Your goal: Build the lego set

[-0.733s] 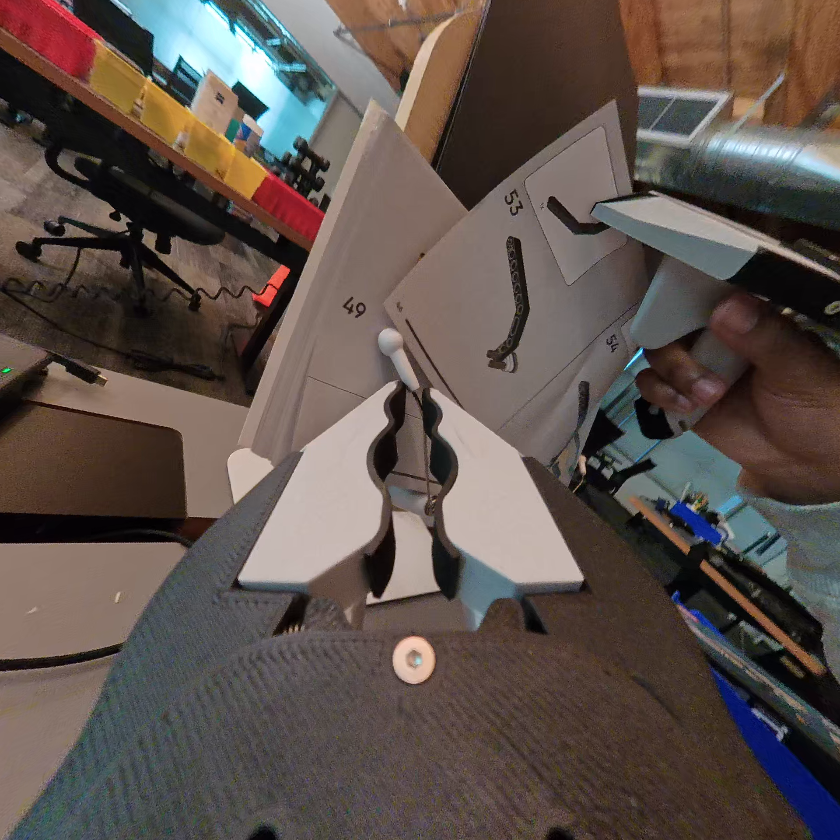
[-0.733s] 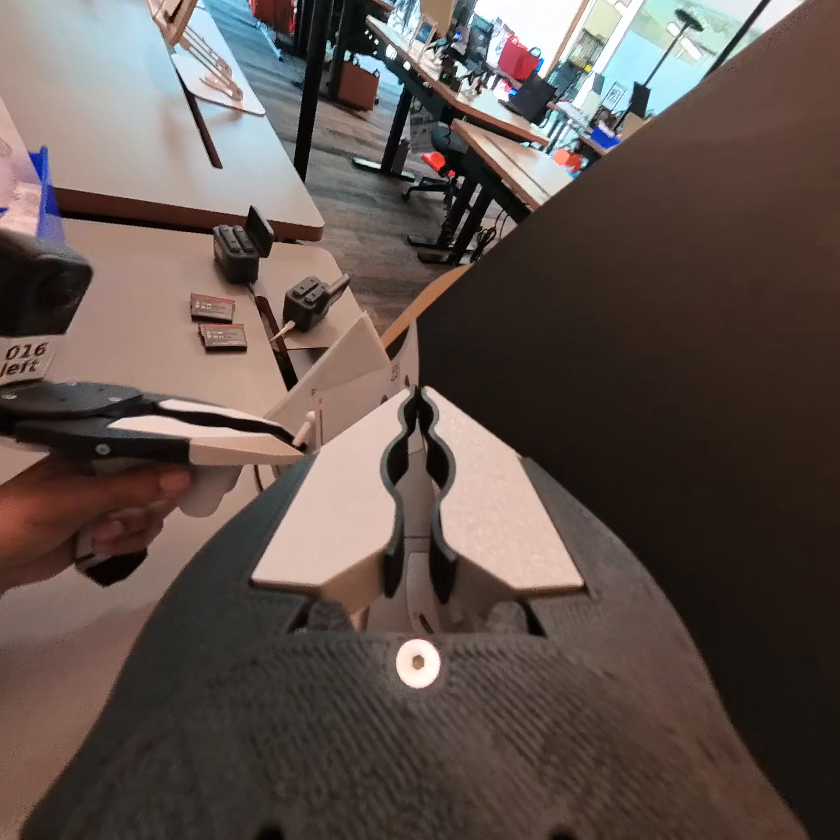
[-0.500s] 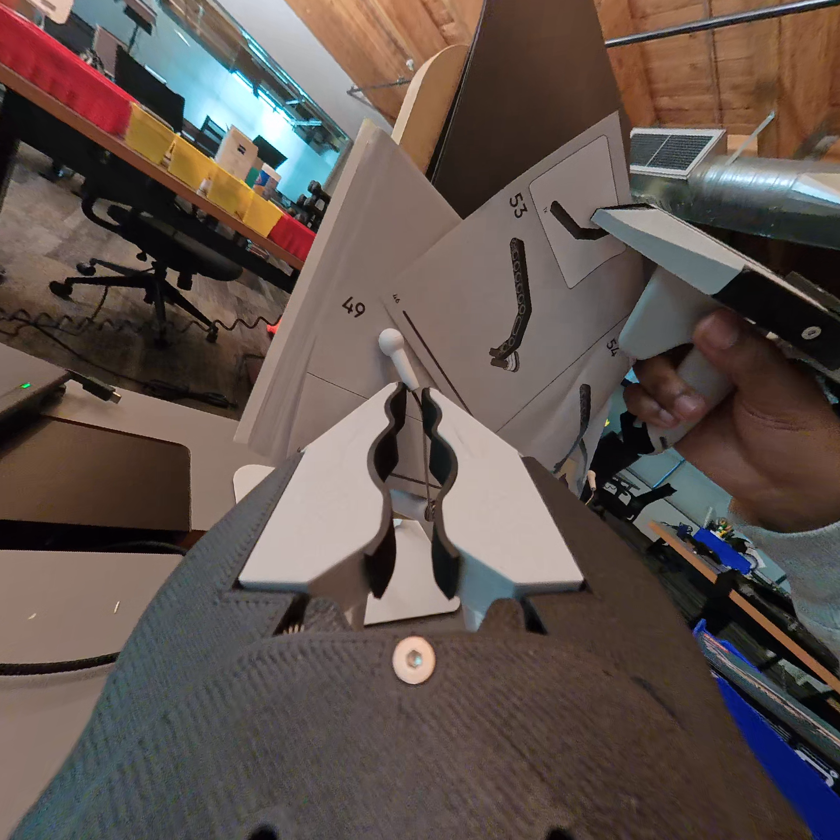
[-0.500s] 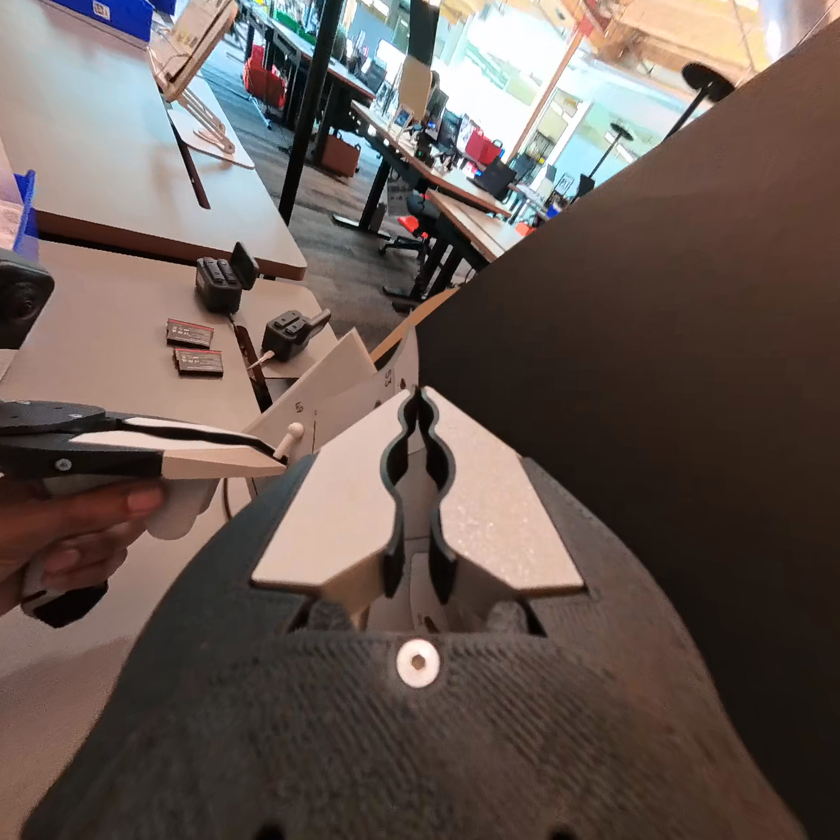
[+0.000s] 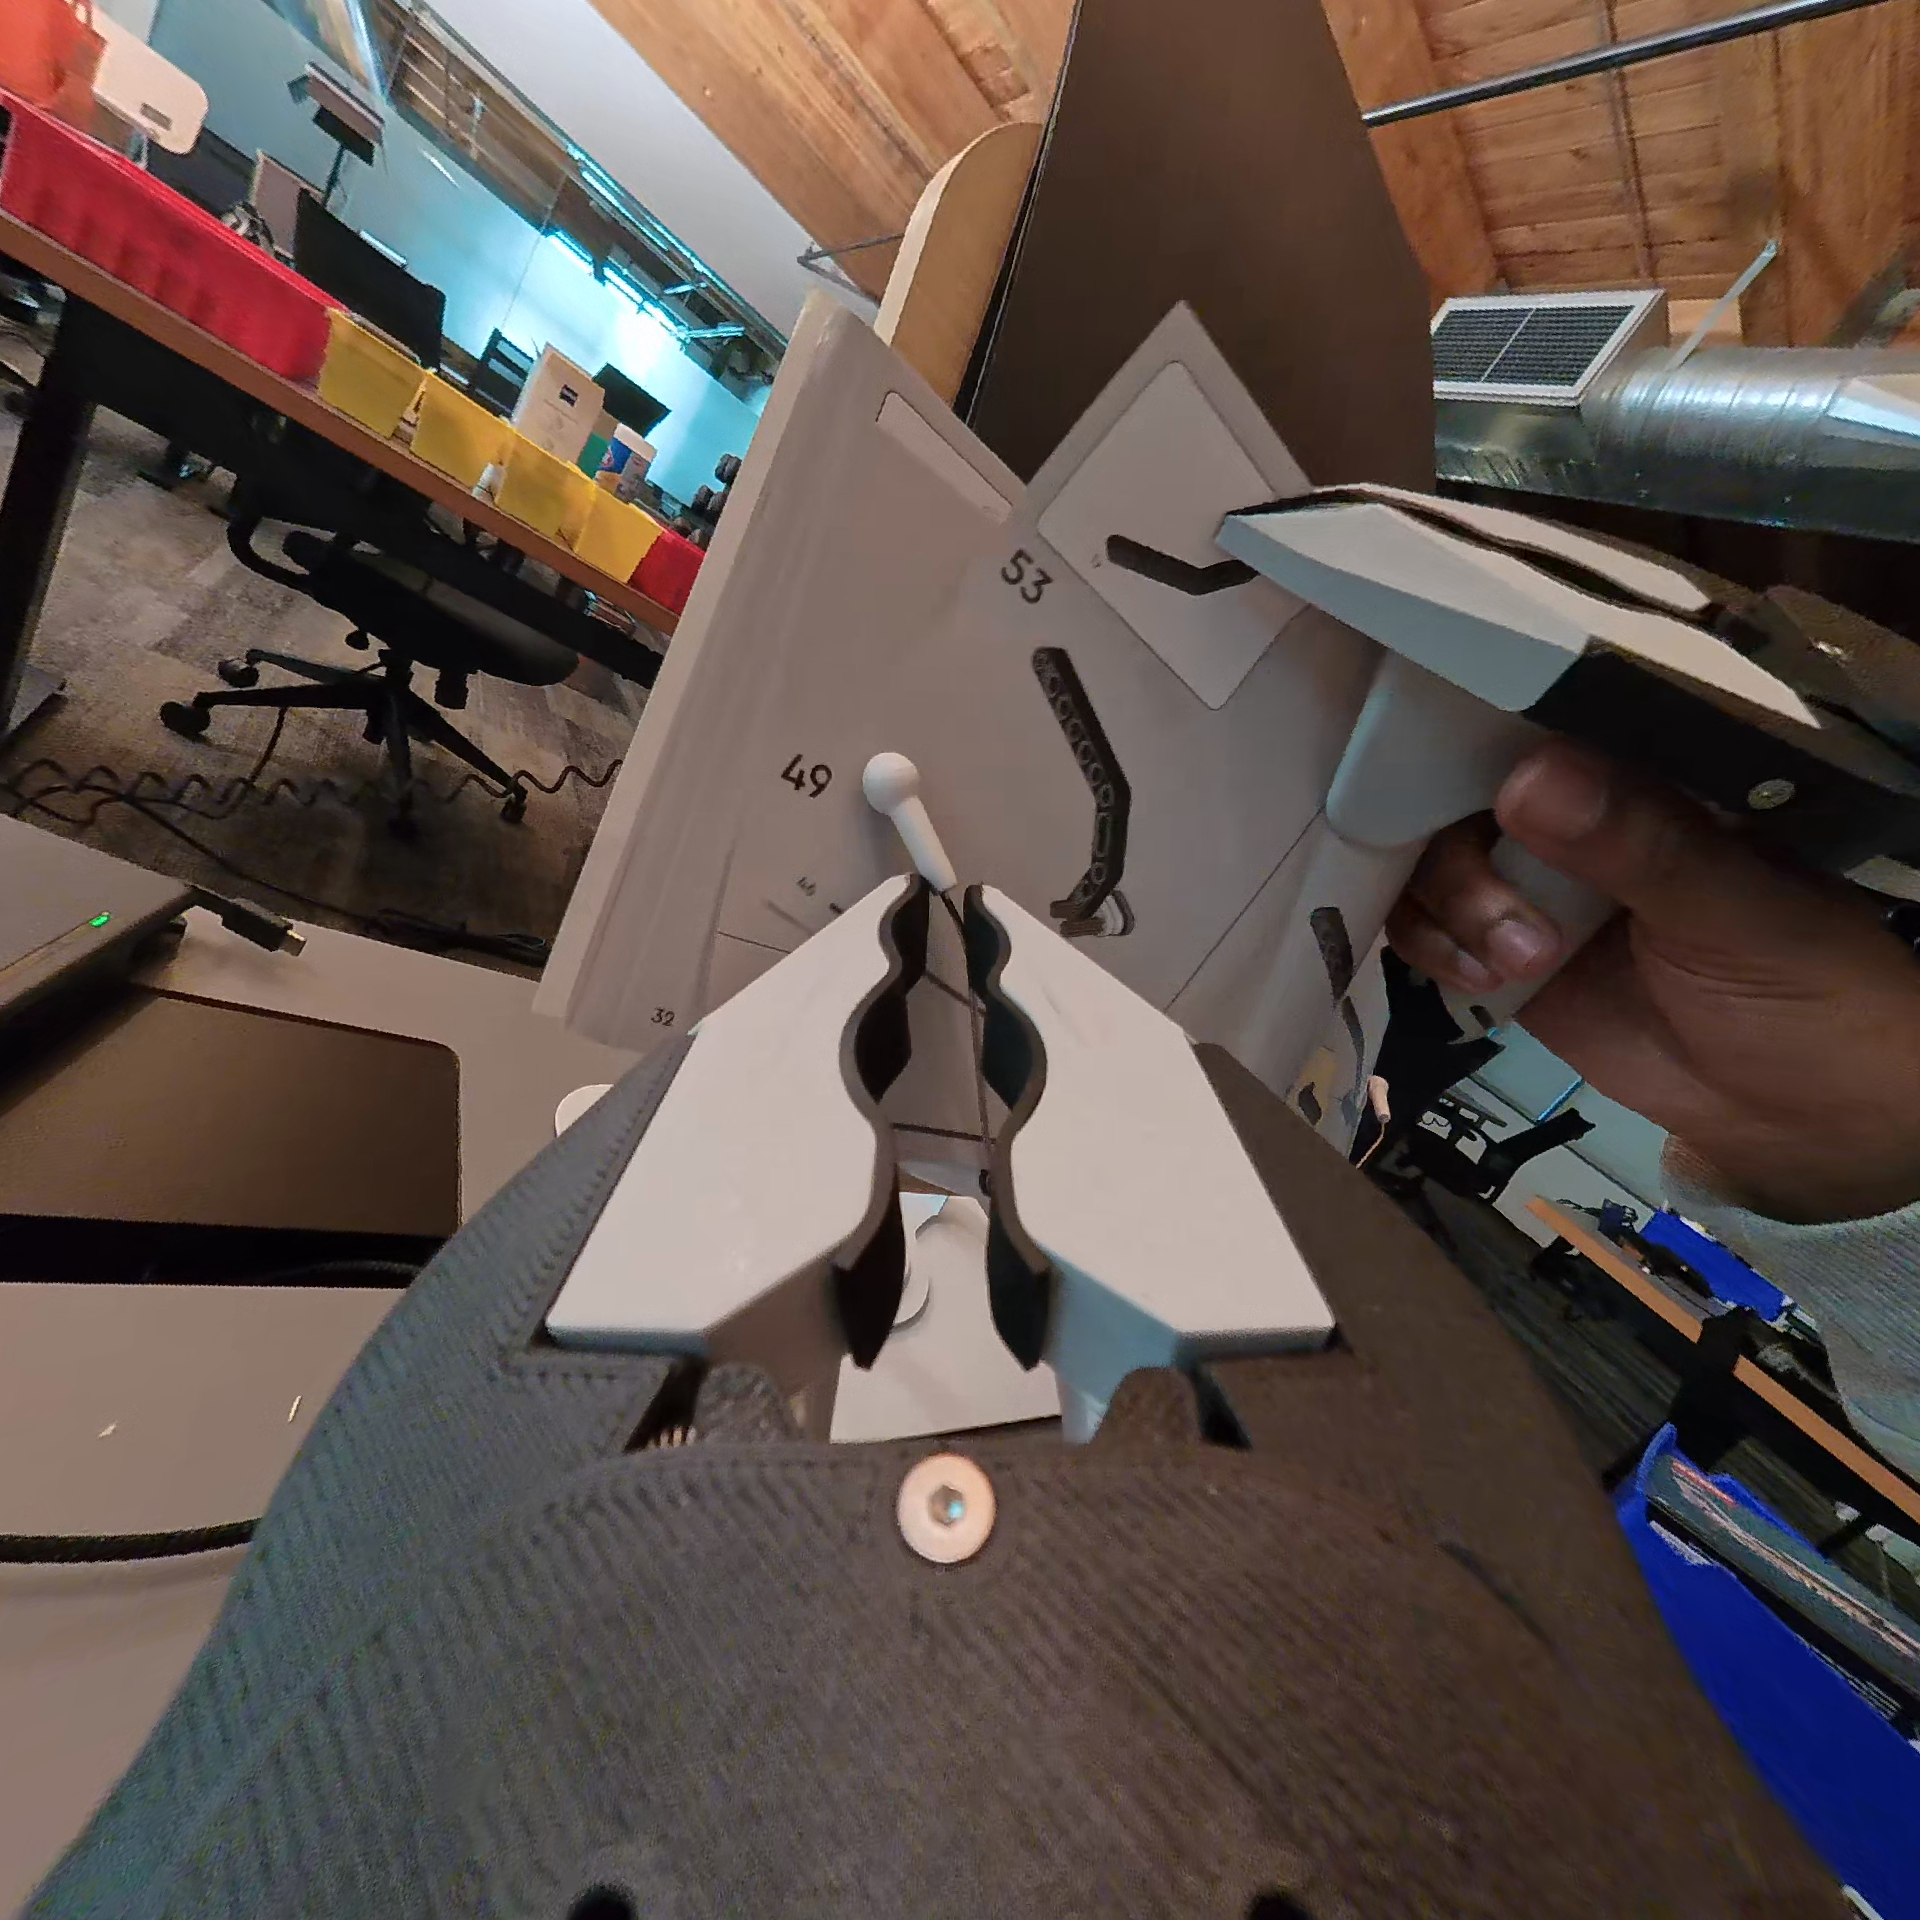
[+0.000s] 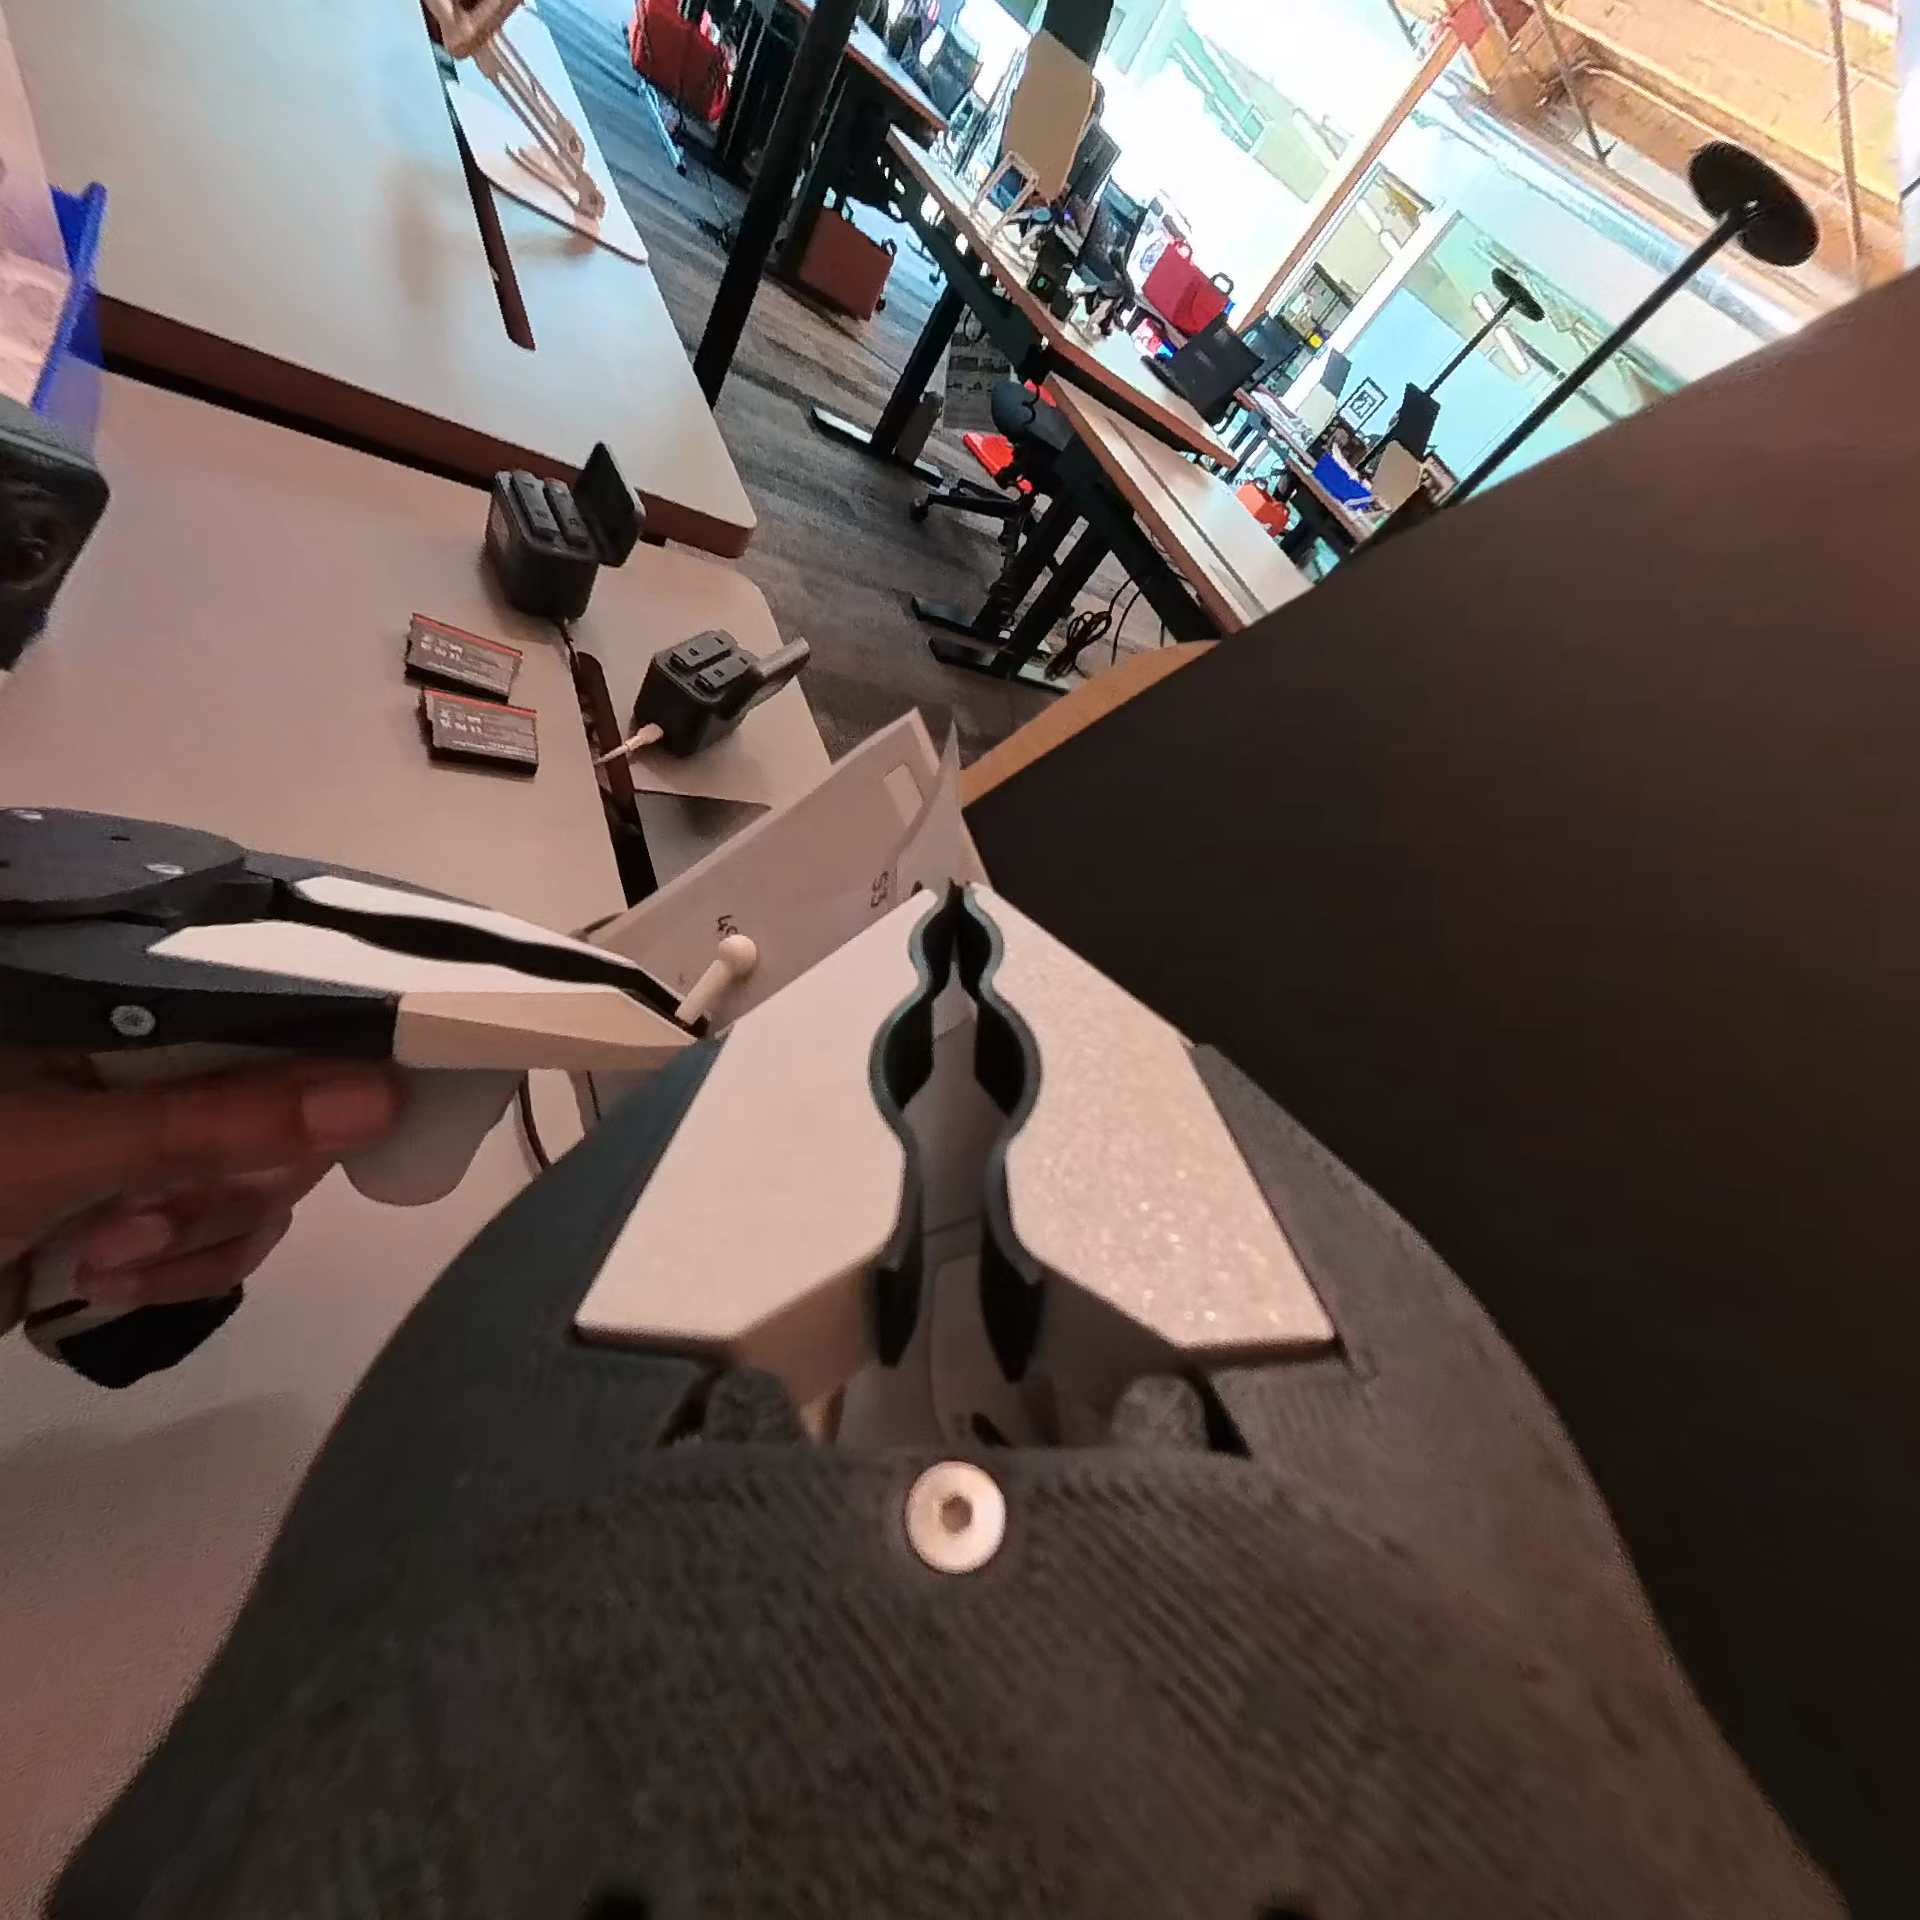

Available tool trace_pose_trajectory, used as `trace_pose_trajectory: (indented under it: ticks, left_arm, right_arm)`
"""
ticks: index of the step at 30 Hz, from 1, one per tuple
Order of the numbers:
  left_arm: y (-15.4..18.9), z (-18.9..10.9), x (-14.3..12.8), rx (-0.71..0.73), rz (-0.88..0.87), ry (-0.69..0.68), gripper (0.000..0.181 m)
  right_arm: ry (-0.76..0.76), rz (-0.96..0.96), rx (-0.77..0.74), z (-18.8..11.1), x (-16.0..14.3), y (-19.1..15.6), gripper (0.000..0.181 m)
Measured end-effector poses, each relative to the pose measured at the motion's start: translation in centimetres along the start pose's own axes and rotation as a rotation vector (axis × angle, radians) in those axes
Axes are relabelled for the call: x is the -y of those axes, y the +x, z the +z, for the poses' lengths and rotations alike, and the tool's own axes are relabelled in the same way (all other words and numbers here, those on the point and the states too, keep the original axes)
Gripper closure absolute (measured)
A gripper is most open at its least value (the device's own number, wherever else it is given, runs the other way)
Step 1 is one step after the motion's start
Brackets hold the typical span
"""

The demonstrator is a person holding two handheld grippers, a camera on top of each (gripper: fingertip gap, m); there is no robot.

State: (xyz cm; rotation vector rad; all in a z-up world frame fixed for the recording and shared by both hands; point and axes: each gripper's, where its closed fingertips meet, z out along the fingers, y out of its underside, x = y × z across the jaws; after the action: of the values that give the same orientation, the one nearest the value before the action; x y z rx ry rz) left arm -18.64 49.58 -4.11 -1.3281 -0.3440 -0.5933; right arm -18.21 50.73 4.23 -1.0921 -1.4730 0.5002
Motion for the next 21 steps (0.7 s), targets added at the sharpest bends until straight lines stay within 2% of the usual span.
trace_pose_trajectory:
  ticks: [1, 6, 10, 13, 15, 17, 18, 21]
  left_arm:
    - [0.0, 0.0, 0.0, 0.001, 0.000, -0.001, 0.178]
    - [-0.1, 0.1, 0.0, -0.003, -0.011, -0.008, 0.178]
    - [-0.3, 0.1, -0.1, -0.009, -0.025, -0.019, 0.178]
    - [-0.4, 0.1, -0.1, -0.008, -0.026, -0.024, 0.178]
    - [-0.4, 0.2, -0.1, -0.008, -0.035, -0.026, 0.178]
    - [-0.4, 0.2, -0.1, -0.010, -0.042, -0.029, 0.178]
    - [-0.4, 0.2, -0.1, -0.010, -0.044, -0.029, 0.178]
    - [-0.4, 0.2, -0.1, -0.011, -0.051, -0.027, 0.178]
  right_arm:
    - [-0.012, -0.014, 0.001, 0.3, 0.0, -0.1, 0.181]
    - [-0.065, -0.058, -0.027, 1.8, -0.3, -0.4, 0.178]
    - [-0.031, 0.003, -0.054, 1.1, 0.7, 0.2, 0.147]
    - [0.039, 0.060, -0.125, -1.5, 2.1, 1.3, 0.136]
    - [0.121, 0.076, -0.267, -4.5, 3.0, 2.7, 0.144]
    - [0.207, 0.032, -0.372, -7.4, 3.4, 2.5, 0.161]
    - [0.199, -0.006, -0.376, -8.0, 2.8, 1.6, 0.168]
    - [-0.003, -0.109, -0.302, -6.8, -2.1, -1.6, 0.165]
